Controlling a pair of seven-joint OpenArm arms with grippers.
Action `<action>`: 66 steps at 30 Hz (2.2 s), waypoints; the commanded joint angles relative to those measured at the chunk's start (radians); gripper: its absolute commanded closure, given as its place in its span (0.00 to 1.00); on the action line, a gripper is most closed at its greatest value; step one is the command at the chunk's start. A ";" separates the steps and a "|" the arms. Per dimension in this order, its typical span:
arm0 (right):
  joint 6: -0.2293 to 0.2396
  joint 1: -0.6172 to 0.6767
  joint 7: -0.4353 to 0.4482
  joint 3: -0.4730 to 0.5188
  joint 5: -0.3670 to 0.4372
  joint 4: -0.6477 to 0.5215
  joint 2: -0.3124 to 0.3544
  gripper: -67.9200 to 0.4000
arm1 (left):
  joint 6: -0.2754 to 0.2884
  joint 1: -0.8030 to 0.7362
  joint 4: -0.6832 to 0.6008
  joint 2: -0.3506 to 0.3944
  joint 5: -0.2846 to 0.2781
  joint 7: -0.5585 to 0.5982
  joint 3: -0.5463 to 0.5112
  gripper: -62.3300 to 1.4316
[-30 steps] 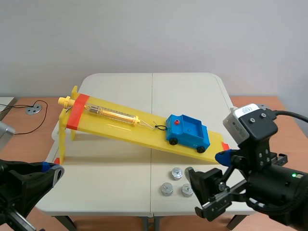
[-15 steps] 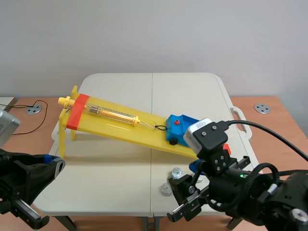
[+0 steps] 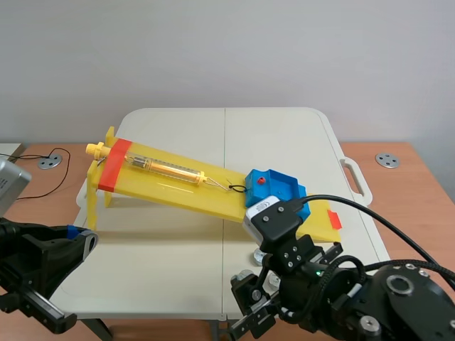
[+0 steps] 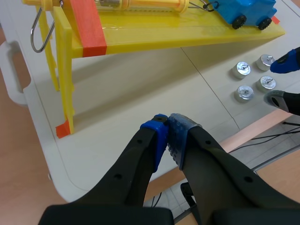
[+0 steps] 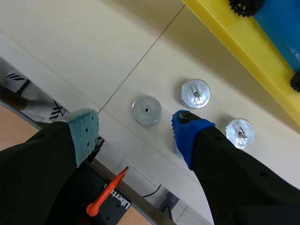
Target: Place the four metal weights on the blue cart on the ramp.
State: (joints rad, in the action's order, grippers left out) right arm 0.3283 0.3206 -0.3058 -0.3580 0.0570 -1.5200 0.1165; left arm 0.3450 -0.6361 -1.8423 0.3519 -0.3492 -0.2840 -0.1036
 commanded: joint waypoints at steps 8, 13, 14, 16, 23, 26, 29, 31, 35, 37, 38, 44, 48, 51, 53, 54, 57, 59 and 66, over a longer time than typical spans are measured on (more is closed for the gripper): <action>-0.086 -0.126 0.183 -0.057 -0.022 0.053 -0.049 0.50 | 0.024 0.008 -0.067 -0.011 -0.074 0.100 -0.014 0.92; -0.101 -0.141 0.209 -0.064 -0.045 0.090 -0.070 0.51 | 0.024 0.008 -0.067 -0.011 -0.074 0.100 -0.014 0.92; -0.101 -0.142 0.209 -0.064 -0.050 0.098 -0.076 0.51 | 0.024 0.008 -0.067 -0.011 -0.074 0.100 -0.014 0.92; -0.101 -0.151 0.218 -0.071 -0.051 0.117 -0.078 0.51 | 0.024 0.008 -0.067 -0.011 -0.074 0.100 -0.014 0.92; -0.101 -0.192 0.245 -0.105 -0.054 0.179 -0.078 0.51 | 0.024 0.008 -0.067 -0.011 -0.074 0.100 -0.014 0.92; -0.101 -0.195 0.245 -0.107 -0.054 0.197 -0.078 0.51 | 0.024 0.008 -0.067 -0.011 -0.074 0.100 -0.014 0.92; -0.105 -0.196 0.245 -0.107 -0.054 0.214 -0.078 0.57 | 0.024 0.008 -0.067 -0.011 -0.074 0.100 -0.014 0.92; -0.105 -0.196 0.243 -0.107 -0.054 0.225 -0.078 0.62 | 0.024 0.008 -0.067 -0.011 -0.074 0.100 -0.014 0.92; -0.105 -0.196 0.226 -0.107 -0.054 0.241 -0.077 0.75 | 0.024 0.008 -0.067 -0.011 -0.074 0.100 -0.014 0.92; -0.105 -0.196 0.218 -0.107 -0.054 0.248 -0.077 0.81 | 0.024 0.008 -0.067 -0.011 -0.074 0.100 -0.014 0.92; -0.105 -0.196 0.218 -0.107 -0.054 0.253 -0.076 0.84 | 0.024 0.008 -0.067 -0.011 -0.074 0.099 -0.014 0.92; -0.104 -0.196 0.220 -0.107 -0.055 0.276 -0.072 0.98 | 0.024 0.008 -0.067 -0.011 -0.074 0.099 -0.014 0.92; -0.104 -0.196 0.220 -0.105 -0.053 0.269 -0.057 0.98 | 0.024 0.008 -0.067 -0.011 -0.074 0.099 -0.014 0.92; -0.104 -0.182 0.214 -0.105 -0.053 0.218 -0.031 0.98 | 0.024 0.008 -0.067 -0.011 -0.074 0.099 -0.014 0.92; -0.105 -0.162 0.205 -0.105 -0.046 0.161 -0.006 0.98 | 0.024 0.008 -0.067 -0.011 -0.074 0.100 -0.014 0.92; -0.105 -0.149 0.199 -0.105 -0.045 0.128 0.008 0.98 | 0.024 0.008 -0.067 -0.011 -0.074 0.100 -0.014 0.92; -0.105 -0.108 0.180 -0.105 -0.040 0.027 0.050 0.98 | 0.024 0.008 -0.067 -0.011 -0.074 0.100 -0.014 0.92; -0.105 -0.077 0.161 -0.091 -0.014 -0.037 0.075 0.98 | 0.024 0.008 -0.067 -0.011 -0.074 0.100 -0.014 0.92; -0.103 0.030 0.111 0.045 0.170 -0.227 0.111 0.99 | 0.024 0.008 -0.067 -0.011 -0.074 0.100 -0.014 0.92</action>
State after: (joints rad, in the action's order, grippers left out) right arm 0.2470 0.3691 -0.2733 -0.3672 0.1184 -1.6325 0.2111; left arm 0.3450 -0.6361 -1.8423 0.3519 -0.3492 -0.2840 -0.1036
